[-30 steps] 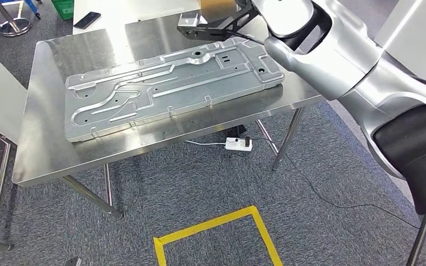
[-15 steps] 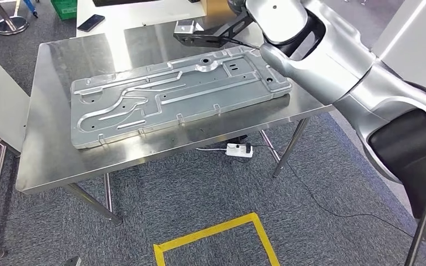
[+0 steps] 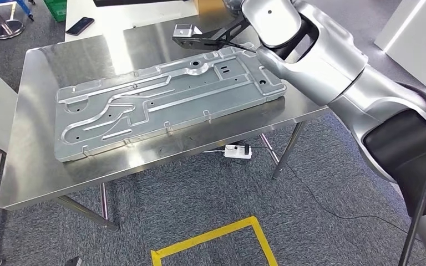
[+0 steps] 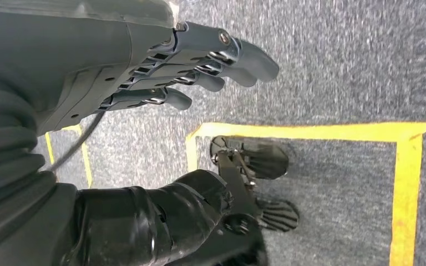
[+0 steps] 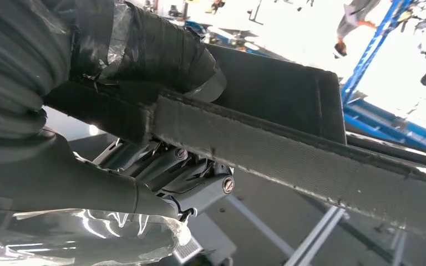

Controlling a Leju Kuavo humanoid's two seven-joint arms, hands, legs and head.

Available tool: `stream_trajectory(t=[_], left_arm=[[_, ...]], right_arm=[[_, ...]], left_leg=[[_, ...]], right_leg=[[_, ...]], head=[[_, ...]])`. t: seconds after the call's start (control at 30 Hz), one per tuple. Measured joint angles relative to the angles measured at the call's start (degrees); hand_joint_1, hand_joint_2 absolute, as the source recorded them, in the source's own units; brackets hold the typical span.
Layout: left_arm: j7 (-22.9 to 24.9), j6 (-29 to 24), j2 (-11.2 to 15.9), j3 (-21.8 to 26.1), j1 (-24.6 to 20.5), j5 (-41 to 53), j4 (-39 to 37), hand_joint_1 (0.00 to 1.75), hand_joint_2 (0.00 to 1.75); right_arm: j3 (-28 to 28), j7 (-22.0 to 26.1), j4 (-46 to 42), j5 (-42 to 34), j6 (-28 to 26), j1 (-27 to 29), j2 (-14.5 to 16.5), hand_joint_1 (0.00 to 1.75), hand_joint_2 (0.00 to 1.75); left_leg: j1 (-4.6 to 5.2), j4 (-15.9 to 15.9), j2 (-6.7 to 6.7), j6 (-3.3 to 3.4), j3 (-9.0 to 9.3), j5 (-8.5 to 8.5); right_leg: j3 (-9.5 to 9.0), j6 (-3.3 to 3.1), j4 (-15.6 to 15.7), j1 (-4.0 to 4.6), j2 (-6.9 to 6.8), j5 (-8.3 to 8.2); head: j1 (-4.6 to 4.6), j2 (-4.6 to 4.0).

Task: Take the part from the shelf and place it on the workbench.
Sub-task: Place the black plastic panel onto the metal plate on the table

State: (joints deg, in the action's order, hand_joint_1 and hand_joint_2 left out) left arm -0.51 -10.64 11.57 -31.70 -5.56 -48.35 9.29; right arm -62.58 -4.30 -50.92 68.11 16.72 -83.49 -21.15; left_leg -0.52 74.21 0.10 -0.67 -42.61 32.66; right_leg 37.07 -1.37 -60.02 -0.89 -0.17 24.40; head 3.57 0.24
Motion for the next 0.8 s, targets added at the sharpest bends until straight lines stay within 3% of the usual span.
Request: stream_trajectory(t=[0.03, 0.07, 0.13, 0.17, 0.2, 0.3, 0.37, 0.47, 0.5, 0.53, 0.57, 0.63, 0.67, 0.7, 0.8], left_arm=[[0.05, -0.01, -0.02, -0.03, 0.10, -0.01, 0.00, 0.00, 1.75], [0.09, -0.01, -0.04, -0.05, 0.20, -0.02, 0.00, 0.00, 1.75], [0.14, -0.03, -0.04, -0.08, 0.34, -0.04, 0.00, 0.00, 1.75], [0.14, -0.04, -0.04, -0.09, 0.38, -0.04, 0.00, 0.00, 1.75], [0.16, -0.04, -0.03, -0.10, 0.42, -0.04, 0.00, 0.00, 1.75], [0.19, -0.04, -0.02, -0.13, 0.52, -0.06, 0.00, 0.00, 1.75], [0.14, -0.04, -0.02, -0.14, 0.51, -0.05, 0.00, 0.00, 1.75], [0.09, -0.03, -0.02, -0.14, 0.22, -0.04, 0.00, 0.00, 1.75], [0.10, -0.03, -0.03, -0.14, 0.16, -0.04, 0.00, 0.00, 1.75], [0.10, -0.02, -0.06, -0.14, 0.15, -0.04, 0.00, 0.00, 1.75], [0.11, -0.02, -0.10, -0.14, 0.18, -0.04, 0.00, 0.00, 1.75], [0.11, -0.02, -0.18, -0.14, 0.22, -0.04, 0.00, 0.00, 1.75], [0.11, -0.02, -0.20, -0.14, 0.18, -0.04, 0.00, 0.00, 1.75], [0.11, -0.02, -0.21, -0.14, 0.14, -0.04, 0.00, 0.00, 1.75], [0.13, -0.02, -0.27, -0.16, 0.15, -0.04, 0.00, 0.00, 1.75]], right_arm=[[-0.01, 0.11, 0.09, 0.09, -0.07, 0.35, 0.14, 1.75, 1.75], [-0.01, 0.23, 0.20, 0.18, -0.08, 0.58, 0.22, 1.75, 1.75], [-0.02, 0.37, 0.40, 0.26, -0.10, 0.71, 0.29, 1.75, 1.75], [-0.02, 0.45, 0.49, 0.19, -0.13, 0.67, 0.30, 1.75, 1.75], [-0.02, 0.57, 0.55, 0.04, -0.15, 0.67, 0.32, 1.75, 1.75], [-0.01, 0.90, 0.71, -0.30, -0.18, 1.02, 0.38, 1.75, 1.75], [0.03, 0.90, 0.83, -0.28, -0.18, 1.11, 0.39, 1.75, 1.75], [0.05, 1.01, 0.95, -0.22, -0.17, 1.58, 0.45, 1.75, 1.75], [0.04, 1.08, 1.00, -0.22, -0.16, 1.92, 0.46, 1.75, 1.75], [0.04, 1.16, 1.07, -0.22, -0.14, 2.22, 0.46, 1.75, 1.75], [0.04, 1.20, 1.13, -0.22, -0.14, 2.39, 0.46, 1.75, 1.75], [0.04, 1.24, 1.20, -0.22, -0.15, 2.39, 0.47, 1.75, 1.75], [0.04, 1.26, 1.20, -0.22, -0.17, 2.30, 0.49, 1.75, 1.75], [0.04, 1.30, 1.21, -0.22, -0.18, 2.25, 0.53, 1.75, 1.75], [0.04, 1.37, 1.28, -0.22, -0.18, 2.30, 0.60, 1.75, 1.75]], left_leg=[[-0.01, 0.44, 0.02, 0.06, -1.04, -1.02], [0.00, -1.73, 0.04, 0.22, -0.71, -3.20], [0.12, -9.22, 0.16, 0.67, 2.10, -7.98], [0.33, -12.38, 0.20, 0.91, 3.50, -9.31], [0.57, -14.22, 0.23, 1.13, 4.39, -9.60], [0.83, -15.72, 0.16, 1.75, 5.23, -8.88], [0.60, -16.45, 0.09, 2.34, 6.04, -8.81], [0.62, -16.76, 0.02, 3.23, 7.16, -8.24], [0.64, -16.71, -0.07, 3.36, 7.51, -7.95], [0.64, -16.62, -0.20, 3.37, 7.87, -7.61], [0.62, -16.46, -0.36, 3.29, 8.24, -7.23], [0.58, -15.86, -0.69, 2.94, 8.77, -6.25], [0.65, -15.40, -0.84, 2.68, 8.79, -5.79], [0.68, -15.13, -0.96, 2.41, 8.68, -5.48], [0.70, -15.23, -1.11, 1.63, 8.40, -5.16]], right_leg=[[-0.37, -0.03, 0.00, 0.14, -0.21, 0.31], [-0.84, 0.00, -0.01, 0.25, -0.36, 0.65], [-1.80, 0.23, 0.05, 0.40, -0.69, 1.39], [-2.09, 0.42, 0.10, 0.46, -0.78, 1.65], [-2.19, 0.65, 0.17, 0.48, -0.89, 1.79], [-2.21, 1.46, 0.37, 0.38, -1.04, 2.06], [-1.22, 1.91, -1.91, 0.35, -0.68, 3.35], [4.42, 2.13, -12.27, 0.34, 0.07, 6.85], [6.26, 2.18, -14.93, 0.32, 0.14, 7.10], [7.21, 2.20, -15.56, 0.29, 0.14, 6.28], [7.07, 2.19, -13.99, 0.25, 0.13, 4.44], [4.43, 2.03, -6.80, 0.23, 0.20, -0.16], [3.02, 1.91, -3.49, 0.25, 0.28, -1.40], [2.13, 1.75, -1.51, 0.32, 0.38, -1.85], [1.57, 1.02, -0.33, 0.51, 0.48, -1.31]], head=[[0.01, 0.00], [0.02, 0.00], [0.03, 0.00], [0.01, 0.00], [-0.03, 0.00], [-0.06, 0.00], [0.05, 0.00], [0.20, 0.00], [0.20, 0.00], [0.21, 0.00], [0.21, 0.00], [0.19, 0.00], [0.16, 0.00], [0.13, 0.00], [0.15, 0.00]])
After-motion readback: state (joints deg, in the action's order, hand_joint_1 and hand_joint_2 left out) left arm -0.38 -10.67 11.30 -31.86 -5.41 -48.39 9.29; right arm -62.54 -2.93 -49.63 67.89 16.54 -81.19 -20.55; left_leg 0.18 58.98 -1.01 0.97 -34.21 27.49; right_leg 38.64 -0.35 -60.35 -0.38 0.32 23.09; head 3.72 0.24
